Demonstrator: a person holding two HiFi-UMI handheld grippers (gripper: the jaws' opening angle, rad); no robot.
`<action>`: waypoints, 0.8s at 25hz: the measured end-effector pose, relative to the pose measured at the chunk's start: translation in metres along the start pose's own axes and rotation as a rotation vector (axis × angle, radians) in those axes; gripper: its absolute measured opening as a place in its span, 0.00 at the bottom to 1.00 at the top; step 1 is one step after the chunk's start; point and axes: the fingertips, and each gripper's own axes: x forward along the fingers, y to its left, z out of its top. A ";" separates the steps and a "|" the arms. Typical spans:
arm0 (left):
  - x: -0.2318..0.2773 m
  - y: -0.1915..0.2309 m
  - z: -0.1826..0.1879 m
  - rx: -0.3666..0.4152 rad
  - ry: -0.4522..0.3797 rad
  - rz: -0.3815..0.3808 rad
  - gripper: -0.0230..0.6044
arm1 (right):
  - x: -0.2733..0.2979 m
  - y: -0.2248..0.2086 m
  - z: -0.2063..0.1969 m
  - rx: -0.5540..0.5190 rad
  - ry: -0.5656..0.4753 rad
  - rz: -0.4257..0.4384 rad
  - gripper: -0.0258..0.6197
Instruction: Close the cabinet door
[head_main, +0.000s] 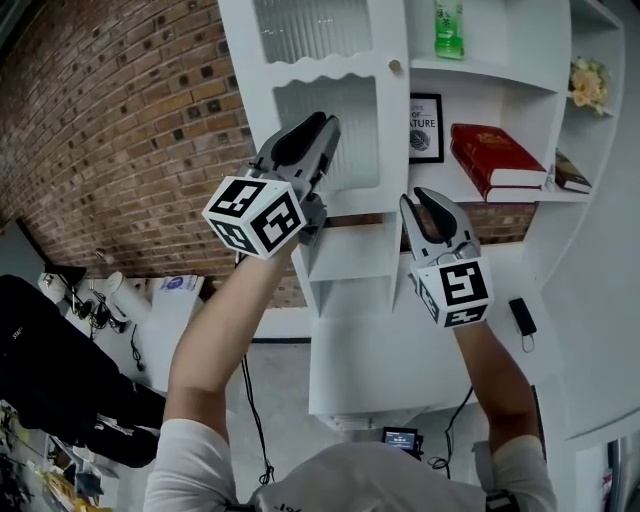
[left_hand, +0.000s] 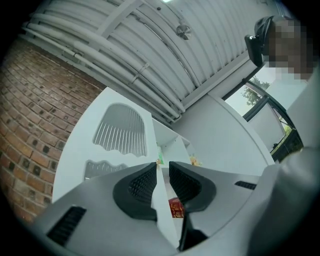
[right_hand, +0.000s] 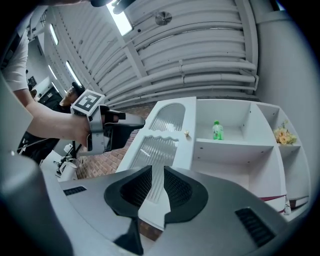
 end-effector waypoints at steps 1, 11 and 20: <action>-0.004 -0.002 -0.001 -0.006 0.000 -0.005 0.17 | -0.001 0.001 0.001 0.002 0.002 -0.006 0.17; -0.047 -0.014 -0.012 -0.063 0.014 -0.036 0.17 | -0.010 0.015 0.009 0.008 0.020 -0.038 0.17; -0.081 -0.021 -0.025 -0.114 0.020 -0.036 0.17 | -0.017 0.032 0.008 0.007 0.043 -0.040 0.17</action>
